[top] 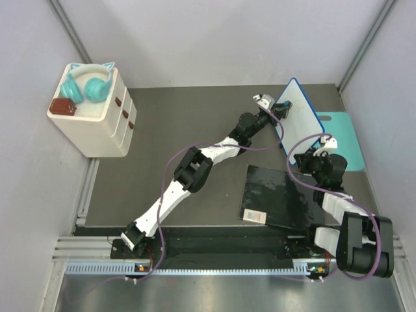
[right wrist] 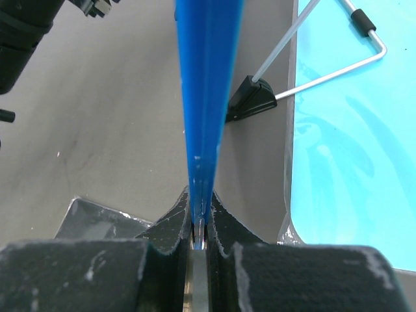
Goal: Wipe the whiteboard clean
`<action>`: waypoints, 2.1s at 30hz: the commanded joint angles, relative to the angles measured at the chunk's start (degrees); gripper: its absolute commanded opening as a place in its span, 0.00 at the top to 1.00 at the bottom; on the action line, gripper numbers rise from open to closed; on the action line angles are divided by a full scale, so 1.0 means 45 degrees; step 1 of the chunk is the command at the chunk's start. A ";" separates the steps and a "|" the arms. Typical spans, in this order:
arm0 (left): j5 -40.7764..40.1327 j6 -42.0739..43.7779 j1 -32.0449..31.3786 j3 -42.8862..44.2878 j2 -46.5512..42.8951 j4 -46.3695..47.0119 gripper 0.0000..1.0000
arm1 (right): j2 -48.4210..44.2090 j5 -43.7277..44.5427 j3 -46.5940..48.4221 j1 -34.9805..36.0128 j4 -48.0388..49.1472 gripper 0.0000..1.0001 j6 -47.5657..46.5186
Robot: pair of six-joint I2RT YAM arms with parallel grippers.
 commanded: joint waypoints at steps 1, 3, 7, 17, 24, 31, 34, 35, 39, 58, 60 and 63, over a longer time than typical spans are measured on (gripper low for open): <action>0.1304 0.0677 -0.0982 -0.0148 -0.0809 0.1050 1.00 | -0.0107 -0.0400 0.0132 0.0216 0.0167 1.00 -0.0521; 0.1226 0.0678 -0.1118 -0.0148 -0.0907 0.1323 1.00 | -0.0107 -0.0400 0.0132 0.0216 0.0167 1.00 -0.0540; 0.1556 0.0580 -0.1158 -0.0206 -0.1219 0.1655 1.00 | -0.0068 -0.0439 0.0152 0.0216 0.0167 1.00 -0.0540; 0.1676 0.0893 -0.1666 -0.0812 -0.1844 0.2456 1.00 | -0.0029 -0.0439 0.0191 0.0216 0.0128 1.00 -0.0540; 0.0135 0.1107 -0.1569 0.0241 -0.1163 0.1774 1.00 | -0.0009 -0.0439 0.0191 0.0236 0.0128 1.00 -0.0541; -0.1195 0.0952 -0.0965 0.1024 -0.0302 0.1383 1.00 | -0.0010 -0.0439 0.0210 0.0236 0.0109 1.00 -0.0560; -0.1430 0.0893 -0.0671 0.1044 -0.0048 0.1227 1.00 | -0.0010 -0.0458 0.0210 0.0236 0.0128 1.00 -0.0560; -0.1566 0.0815 -0.0612 0.1044 0.0010 0.1149 1.00 | -0.0010 -0.0439 0.0210 0.0236 0.0109 1.00 -0.0560; -0.1781 0.0717 -0.0397 0.0946 0.0400 0.0992 1.00 | 0.0010 -0.0458 0.0210 0.0236 0.0109 1.00 -0.0541; -0.0064 0.1029 -0.1119 0.0184 -0.0887 0.2651 1.00 | -0.0010 -0.0439 0.0210 0.0236 0.0108 1.00 -0.0560; -0.0063 0.1068 -0.1197 0.0184 -0.1160 0.2827 1.00 | -0.0010 -0.0439 0.0210 0.0236 0.0109 1.00 -0.0580; -0.0297 0.1204 -0.1314 0.0262 -0.1434 0.3198 1.00 | -0.0009 -0.0458 0.0210 0.0236 0.0128 1.00 -0.0541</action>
